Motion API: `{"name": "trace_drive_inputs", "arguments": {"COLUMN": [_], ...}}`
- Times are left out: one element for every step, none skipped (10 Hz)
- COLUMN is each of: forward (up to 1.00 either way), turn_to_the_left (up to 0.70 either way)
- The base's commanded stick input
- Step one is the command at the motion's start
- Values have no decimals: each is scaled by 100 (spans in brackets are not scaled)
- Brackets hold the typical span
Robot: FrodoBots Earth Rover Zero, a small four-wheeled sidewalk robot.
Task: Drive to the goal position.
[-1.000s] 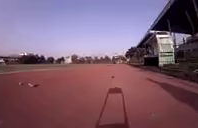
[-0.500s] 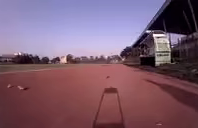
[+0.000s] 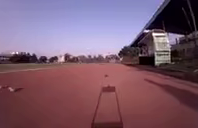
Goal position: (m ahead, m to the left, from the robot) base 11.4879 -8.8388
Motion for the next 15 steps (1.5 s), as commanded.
{"name": "trace_drive_inputs", "arguments": {"forward": [70, 70, 70, 70, 70, 70, 70, 70, 70, 70, 70, 70, 70, 70, 70], "turn_to_the_left": [0, 0, 0, 0, 0, 0, 0, 0, 0, 0, 0, 0, -14, -14, -14]}}
